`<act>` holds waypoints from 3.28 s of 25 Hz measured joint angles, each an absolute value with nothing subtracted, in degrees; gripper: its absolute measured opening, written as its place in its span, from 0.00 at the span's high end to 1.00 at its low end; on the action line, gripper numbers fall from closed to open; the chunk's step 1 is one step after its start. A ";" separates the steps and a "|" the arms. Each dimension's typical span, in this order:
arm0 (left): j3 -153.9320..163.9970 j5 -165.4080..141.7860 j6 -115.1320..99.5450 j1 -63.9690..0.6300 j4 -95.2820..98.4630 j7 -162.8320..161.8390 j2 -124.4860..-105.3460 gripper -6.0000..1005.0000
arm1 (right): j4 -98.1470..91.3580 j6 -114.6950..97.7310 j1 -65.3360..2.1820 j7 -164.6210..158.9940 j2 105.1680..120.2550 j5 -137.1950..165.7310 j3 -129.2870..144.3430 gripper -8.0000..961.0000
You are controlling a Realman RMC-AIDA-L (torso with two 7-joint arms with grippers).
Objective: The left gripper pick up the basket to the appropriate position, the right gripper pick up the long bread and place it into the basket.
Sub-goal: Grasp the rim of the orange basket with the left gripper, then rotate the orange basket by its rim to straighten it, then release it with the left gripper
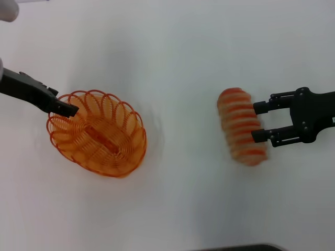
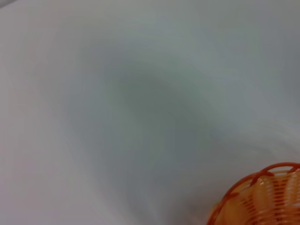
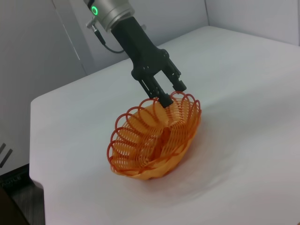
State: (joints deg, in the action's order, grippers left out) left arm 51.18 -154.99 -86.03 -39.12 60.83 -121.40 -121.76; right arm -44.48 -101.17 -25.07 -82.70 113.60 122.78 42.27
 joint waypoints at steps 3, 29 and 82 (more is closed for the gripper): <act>52.80 -157.65 -84.35 -39.31 60.82 -122.54 -122.51 0.28 | -44.48 -101.17 -25.08 -82.71 113.62 122.75 42.27 0.19; 54.64 -160.47 -82.30 -40.25 61.01 -128.77 -123.11 0.87 | -44.62 -101.13 -25.78 -83.29 113.55 122.57 42.03 0.19; 62.79 -139.38 -76.68 -28.07 63.39 -153.32 -124.52 0.93 | -43.58 -91.84 -26.37 -80.94 119.36 117.68 28.11 0.19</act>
